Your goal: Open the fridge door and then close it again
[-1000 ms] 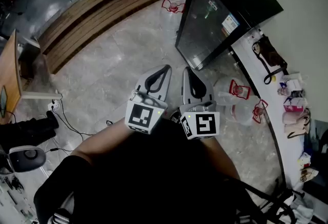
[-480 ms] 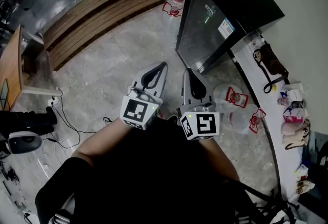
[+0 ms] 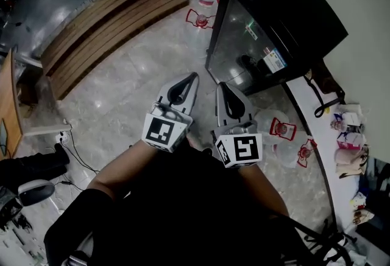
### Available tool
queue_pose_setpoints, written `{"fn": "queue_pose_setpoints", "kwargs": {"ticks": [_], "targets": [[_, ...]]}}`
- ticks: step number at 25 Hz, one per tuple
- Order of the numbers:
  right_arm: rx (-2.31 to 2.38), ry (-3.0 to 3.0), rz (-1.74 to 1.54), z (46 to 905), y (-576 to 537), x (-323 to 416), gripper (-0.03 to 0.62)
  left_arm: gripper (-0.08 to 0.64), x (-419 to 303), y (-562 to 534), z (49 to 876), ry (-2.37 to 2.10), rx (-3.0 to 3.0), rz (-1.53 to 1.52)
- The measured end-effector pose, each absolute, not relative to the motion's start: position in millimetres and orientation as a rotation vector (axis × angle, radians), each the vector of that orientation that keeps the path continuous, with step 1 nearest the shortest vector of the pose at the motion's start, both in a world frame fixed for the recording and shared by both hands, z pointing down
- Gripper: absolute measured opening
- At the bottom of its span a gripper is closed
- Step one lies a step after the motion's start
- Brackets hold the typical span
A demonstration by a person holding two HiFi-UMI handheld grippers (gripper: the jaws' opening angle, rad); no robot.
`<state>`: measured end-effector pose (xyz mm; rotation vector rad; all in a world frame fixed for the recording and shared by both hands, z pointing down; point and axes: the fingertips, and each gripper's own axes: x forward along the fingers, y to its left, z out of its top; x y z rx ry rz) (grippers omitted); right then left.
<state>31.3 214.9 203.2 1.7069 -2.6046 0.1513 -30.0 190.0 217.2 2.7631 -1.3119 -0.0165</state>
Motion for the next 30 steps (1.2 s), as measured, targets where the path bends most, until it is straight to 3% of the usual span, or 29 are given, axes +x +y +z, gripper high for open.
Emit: {"fn": "queue_pose_setpoints", "kwargs": {"ticks": [11, 19, 30], "targets": [[1.871, -2.454, 0.165, 212.0, 28.8, 24.5, 0.017, 0.008, -18.7, 9.8, 238.3, -0.847, 2.93, 0.021], [1.91, -2.401, 0.149, 270.7, -62.5, 52.3, 0.016, 0.009, 16.7, -95.1, 315.2, -0.891, 2.923, 0.063], [1.935, -2.35, 0.238, 371.3, -99.0, 79.2, 0.016, 0.088, 61.2, -135.3, 409.0, -0.634, 3.0, 0.049]]}}
